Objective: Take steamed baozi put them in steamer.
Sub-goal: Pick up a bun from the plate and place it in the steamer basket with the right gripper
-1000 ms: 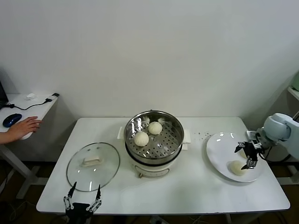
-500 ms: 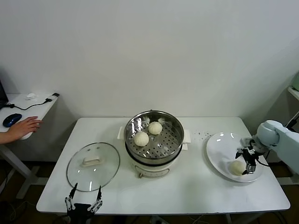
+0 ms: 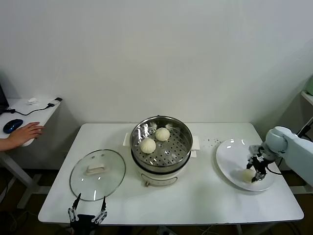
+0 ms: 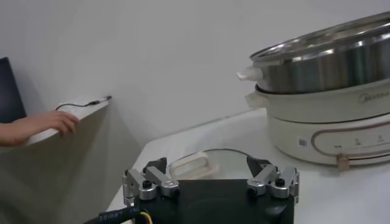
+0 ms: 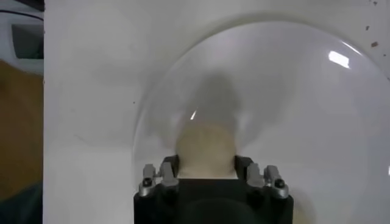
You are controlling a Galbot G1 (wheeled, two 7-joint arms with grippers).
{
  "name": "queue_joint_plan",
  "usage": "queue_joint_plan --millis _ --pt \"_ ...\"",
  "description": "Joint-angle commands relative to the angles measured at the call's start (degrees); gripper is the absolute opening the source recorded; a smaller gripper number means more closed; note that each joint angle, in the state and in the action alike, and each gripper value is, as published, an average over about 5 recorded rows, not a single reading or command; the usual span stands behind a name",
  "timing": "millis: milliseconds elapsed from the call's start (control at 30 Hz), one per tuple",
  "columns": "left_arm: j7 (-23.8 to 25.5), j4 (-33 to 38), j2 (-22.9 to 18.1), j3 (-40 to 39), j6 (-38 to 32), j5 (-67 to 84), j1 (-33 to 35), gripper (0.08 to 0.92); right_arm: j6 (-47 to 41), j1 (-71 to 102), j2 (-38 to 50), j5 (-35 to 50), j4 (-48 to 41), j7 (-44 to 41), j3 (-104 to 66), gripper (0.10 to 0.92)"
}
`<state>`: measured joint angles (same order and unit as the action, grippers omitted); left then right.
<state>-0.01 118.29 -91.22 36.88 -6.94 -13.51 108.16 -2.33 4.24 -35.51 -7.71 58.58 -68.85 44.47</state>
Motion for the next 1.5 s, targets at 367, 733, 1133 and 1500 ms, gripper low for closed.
queue_joint_plan --millis 367,733,1133,1500 --pt "0.0 0.3 0.2 0.2 -0.1 0.1 0.4 0.823 12.1 -14.8 -0.6 0.4 4.0 -5.8 6.7 0.552" --pt "0.1 0.6 0.2 -0.3 0.3 -0.9 0.9 0.823 35.0 -45.6 -16.3 -1.8 8.0 -7.8 22.6 0.561" --pt "0.0 0.8 0.1 -0.2 0.1 -0.5 1.4 0.823 38.3 -42.4 -32.6 -0.9 12.0 -4.7 21.7 0.570" --pt "0.1 1.0 0.1 -0.6 0.7 -1.2 0.9 0.823 37.5 -36.5 -36.6 0.9 17.1 -2.8 26.9 0.577"
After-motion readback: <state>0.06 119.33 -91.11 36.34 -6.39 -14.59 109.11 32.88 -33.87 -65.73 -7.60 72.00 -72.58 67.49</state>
